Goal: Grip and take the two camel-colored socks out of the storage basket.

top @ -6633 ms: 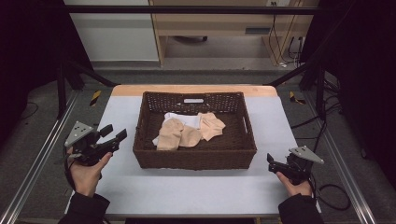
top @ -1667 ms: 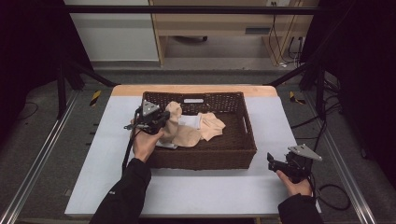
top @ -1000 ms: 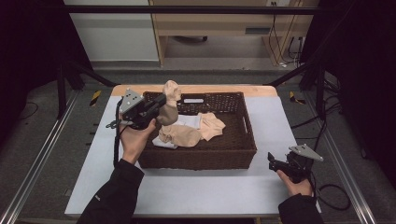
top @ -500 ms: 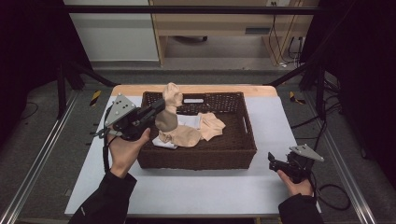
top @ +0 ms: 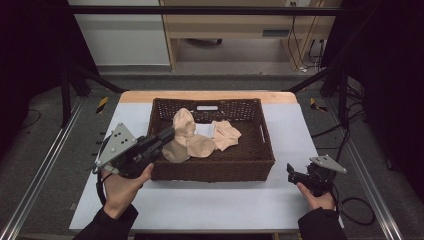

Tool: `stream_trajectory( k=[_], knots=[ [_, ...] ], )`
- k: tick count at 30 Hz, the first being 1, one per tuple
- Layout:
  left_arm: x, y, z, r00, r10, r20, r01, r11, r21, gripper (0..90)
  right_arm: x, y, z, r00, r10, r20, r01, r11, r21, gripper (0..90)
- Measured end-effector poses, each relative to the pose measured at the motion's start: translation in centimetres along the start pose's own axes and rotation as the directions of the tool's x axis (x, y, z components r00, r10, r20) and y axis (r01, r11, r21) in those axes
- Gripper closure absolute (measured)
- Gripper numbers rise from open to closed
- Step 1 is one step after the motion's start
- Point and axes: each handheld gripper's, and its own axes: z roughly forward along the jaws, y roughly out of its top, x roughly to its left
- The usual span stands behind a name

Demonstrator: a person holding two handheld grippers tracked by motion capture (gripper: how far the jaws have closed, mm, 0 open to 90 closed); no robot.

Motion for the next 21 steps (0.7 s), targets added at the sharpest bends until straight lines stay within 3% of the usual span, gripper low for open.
stream_trajectory(
  k=[5, 12, 16, 21],
  knots=[
    [-0.5, -1.7, -1.4, 0.9997, -0.011, 0.023, 0.011, 0.9998, 0.019, 88.1, 0.0, 0.0, 0.0, 1.0, -0.002, 0.001, 0.002, 1.0, 0.001, 4.2],
    [-1.5, -3.9, -2.0, 0.9984, -0.018, 0.054, 0.015, 0.9982, 0.058, 88.1, 0.0, 0.0, 0.0, 1.0, -0.002, 0.001, 0.002, 1.0, 0.004, 4.1],
    [-2.3, -6.2, -1.7, 0.9964, -0.027, 0.08, 0.017, 0.9925, 0.121, 88.0, 0.0, -0.1, -0.1, 1.0, -0.002, 0.002, 0.002, 1.0, 0.002, 4.1],
    [-2.4, -8.0, -1.5, 0.9951, -0.048, 0.087, 0.033, 0.9861, 0.163, 88.0, 0.0, -0.1, -0.1, 1.0, 0.0, 0.002, 0.0, 1.0, 0.004, 4.2]
  ],
)
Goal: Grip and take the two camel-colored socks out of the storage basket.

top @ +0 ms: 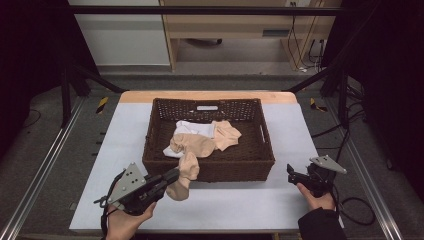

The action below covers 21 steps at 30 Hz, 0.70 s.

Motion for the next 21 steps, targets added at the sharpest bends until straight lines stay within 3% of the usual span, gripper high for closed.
stream_trajectory(
  k=[8, 9, 11, 21],
  knots=[
    [-0.3, -3.4, 1.7, 0.9996, -0.024, 0.011, 0.023, 0.993, 0.116, 88.0, 0.1, -0.1, 0.0, 1.0, -0.002, -0.003, 0.002, 1.0, 0.004, 4.2],
    [-0.4, -4.1, 2.4, 0.9996, -0.024, 0.012, 0.022, 0.9884, 0.15, 88.0, 0.0, -0.1, 0.0, 1.0, -0.009, -0.001, 0.009, 1.0, 0.005, 4.2],
    [-0.5, -4.4, 2.8, 0.9995, -0.027, 0.016, 0.024, 0.9858, 0.166, 88.0, 0.1, -0.2, 0.0, 1.0, -0.006, -0.001, 0.006, 1.0, 0.008, 4.3],
    [-0.8, -7.1, 5.7, 0.9994, -0.025, 0.023, 0.018, 0.957, 0.29, 86.8, 0.3, -0.2, 0.2, 0.9998, -0.017, -0.005, 0.017, 1.0, 0.02, 4.4]
  ],
)
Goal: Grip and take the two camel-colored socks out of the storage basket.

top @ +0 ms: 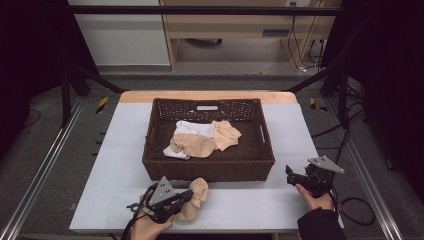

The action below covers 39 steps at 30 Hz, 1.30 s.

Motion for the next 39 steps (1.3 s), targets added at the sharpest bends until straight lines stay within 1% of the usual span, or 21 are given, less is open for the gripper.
stream_trajectory(
  k=[2, 3, 5, 6, 10, 11, 14, 18, 22, 26, 29, 31, 33, 34, 35, 36, 38, 39],
  knots=[
    [0.0, -0.1, 0.2, 1.0, 0.0, 0.004, 0.0, 1.0, 0.003, 86.0, 0.0, 0.0, 0.0, 1.0, 0.001, 0.0, -0.001, 1.0, 0.002, 4.4],
    [-0.1, -0.1, 0.4, 1.0, 0.003, 0.009, -0.003, 1.0, 0.008, 81.9, 0.0, 0.0, 0.1, 0.9999, -0.011, 0.002, 0.011, 1.0, 0.002, 4.4],
    [-0.1, -0.2, 0.6, 1.0, 0.005, 0.008, -0.005, 0.9999, 0.01, 75.8, 0.1, 0.0, 0.1, 0.9999, -0.013, 0.002, 0.013, 1.0, 0.001, 4.4],
    [0.0, -0.2, 0.6, 1.0, 0.0, 0.005, 0.0, 1.0, 0.006, 75.8, 0.1, 0.0, 0.1, 0.9999, -0.013, 0.002, 0.013, 1.0, 0.001, 4.4],
    [0.2, 0.0, -0.1, 0.9998, -0.017, -0.013, 0.017, 0.9993, -0.034, 68.0, 0.0, 0.0, 0.1, 1.0, -0.003, -0.001, 0.003, 1.0, 0.003, 4.4],
    [0.3, 0.2, -0.4, 0.9995, -0.026, -0.018, 0.025, 0.9986, -0.047, 64.9, 0.0, 0.0, 0.0, 1.0, -0.002, 0.001, 0.002, 1.0, -0.001, 4.4],
    [0.6, 0.7, -1.2, 0.9984, -0.041, -0.04, 0.037, 0.9954, -0.089, 61.0, -0.1, 0.0, 0.0, 1.0, -0.002, 0.003, 0.002, 1.0, -0.005, 4.3],
    [1.1, 1.8, -2.7, 0.9963, -0.059, -0.062, 0.049, 0.9882, -0.145, 58.3, -0.1, 0.0, 0.0, 1.0, 0.005, 0.002, -0.005, 1.0, -0.007, 4.3],
    [1.9, 3.0, -4.2, 0.9938, -0.074, -0.083, 0.056, 0.9778, -0.202, 54.8, -0.2, 0.1, 0.0, 0.9999, 0.01, 0.006, -0.01, 1.0, -0.009, 4.2],
    [2.5, 4.4, -5.5, 0.9912, -0.085, -0.102, 0.056, 0.9649, -0.257, 52.0, -0.2, 0.1, -0.1, 0.9999, 0.01, 0.008, -0.01, 1.0, -0.013, 4.0],
    [3.1, 5.5, -6.0, 0.9895, -0.087, -0.115, 0.051, 0.9586, -0.28, 51.5, -0.2, 0.2, 0.0, 0.9999, 0.011, 0.007, -0.01, 1.0, -0.013, 4.0],
    [3.5, 6.3, -6.2, 0.9878, -0.086, -0.13, 0.046, 0.9565, -0.288, 50.5, -0.2, 0.2, -0.1, 0.9999, 0.007, 0.009, -0.007, 1.0, -0.016, 3.9],
    [3.9, 7.1, -6.3, 0.9861, -0.089, -0.14, 0.044, 0.9536, -0.298, 49.4, -0.2, 0.2, -0.1, 0.9999, 0.013, 0.007, -0.013, 1.0, -0.018, 3.8],
    [4.4, 7.8, -6.3, 0.9852, -0.101, -0.138, 0.055, 0.9516, -0.302, 48.6, -0.2, 0.2, -0.1, 0.9999, 0.016, 0.007, -0.016, 1.0, -0.02, 3.7],
    [4.4, 7.8, -6.3, 0.9852, -0.101, -0.138, 0.055, 0.9516, -0.302, 48.1, -0.2, 0.2, -0.1, 0.9999, 0.016, 0.007, -0.016, 1.0, -0.02, 3.7],
    [4.6, 8.2, -6.3, 0.9844, -0.109, -0.138, 0.063, 0.9501, -0.305, 47.2, -0.2, 0.2, -0.1, 0.9999, 0.015, 0.006, -0.015, 1.0, -0.019, 3.7],
    [4.9, 8.9, -6.2, 0.9827, -0.112, -0.148, 0.062, 0.9487, -0.31, 46.6, -0.2, 0.2, -0.1, 0.9999, 0.015, 0.005, -0.015, 1.0, -0.018, 3.7],
    [5.1, 9.2, -6.1, 0.9813, -0.11, -0.158, 0.057, 0.9499, -0.307, 45.9, -0.2, 0.2, -0.1, 0.9999, 0.016, 0.004, -0.016, 1.0, -0.018, 3.7]
  ],
)
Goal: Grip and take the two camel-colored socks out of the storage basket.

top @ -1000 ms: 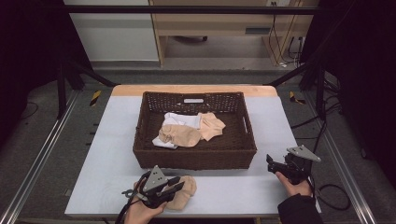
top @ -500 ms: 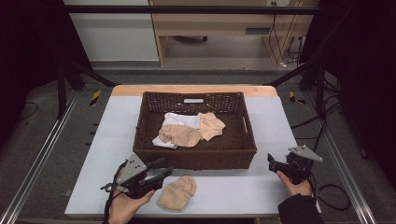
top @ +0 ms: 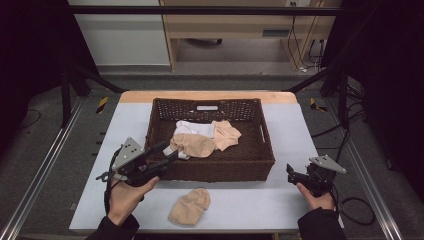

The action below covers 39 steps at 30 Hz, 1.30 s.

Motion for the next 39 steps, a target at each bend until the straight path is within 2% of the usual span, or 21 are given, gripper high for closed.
stream_trajectory(
  k=[1, 3, 7, 13, 22, 26, 29, 34, 39],
  knots=[
    [0.4, 0.6, 0.5, 0.9998, 0.006, -0.021, -0.006, 1.0, -0.001, 45.2, 0.0, 0.0, 0.0, 1.0, -0.001, -0.001, 0.001, 1.0, 0.002, 3.7],
    [0.6, 0.9, 0.8, 0.9995, 0.006, -0.032, -0.006, 1.0, 0.001, 44.6, 0.0, 0.0, 0.0, 1.0, -0.003, 0.0, 0.003, 1.0, 0.001, 3.7],
    [2.0, 1.9, 2.3, 0.9975, 0.017, -0.068, -0.017, 0.9999, 0.003, 43.6, -0.1, 0.0, 0.0, 1.0, -0.001, 0.001, 0.001, 1.0, -0.001, 3.6],
    [3.1, 2.7, 3.9, 0.995, 0.005, -0.099, -0.004, 0.9999, 0.013, 43.0, 0.0, 0.0, 0.1, 1.0, -0.008, 0.005, 0.008, 1.0, 0.006, 3.8],
    [5.2, 4.0, 7.0, 0.9853, 0.013, -0.17, -0.006, 0.9991, 0.042, 43.0, -0.1, 0.0, 0.1, 1.0, -0.003, 0.003, 0.003, 1.0, 0.004, 3.9],
    [5.6, 3.9, 8.6, 0.9819, 0.005, -0.189, 0.002, 0.9993, 0.038, 43.8, -0.1, 0.0, 0.2, 1.0, -0.003, 0.007, 0.003, 1.0, 0.005, 3.9],
    [5.9, 3.6, 9.9, 0.977, 0.028, -0.211, -0.017, 0.9985, 0.052, 43.8, -0.1, 0.0, 0.2, 1.0, -0.002, 0.007, 0.002, 1.0, 0.003, 4.0],
    [6.6, 2.6, 11.7, 0.972, 0.037, -0.232, -0.009, 0.9925, 0.122, 47.2, -0.1, 0.0, 0.2, 1.0, -0.001, 0.007, 0.001, 1.0, 0.005, 4.2],
    [7.2, 1.3, 13.1, 0.9697, 0.026, -0.243, 0.017, 0.9846, 0.174, 49.2, -0.2, 0.1, 0.2, 0.9999, -0.003, 0.01, 0.003, 1.0, 0.0, 4.3]
  ],
)
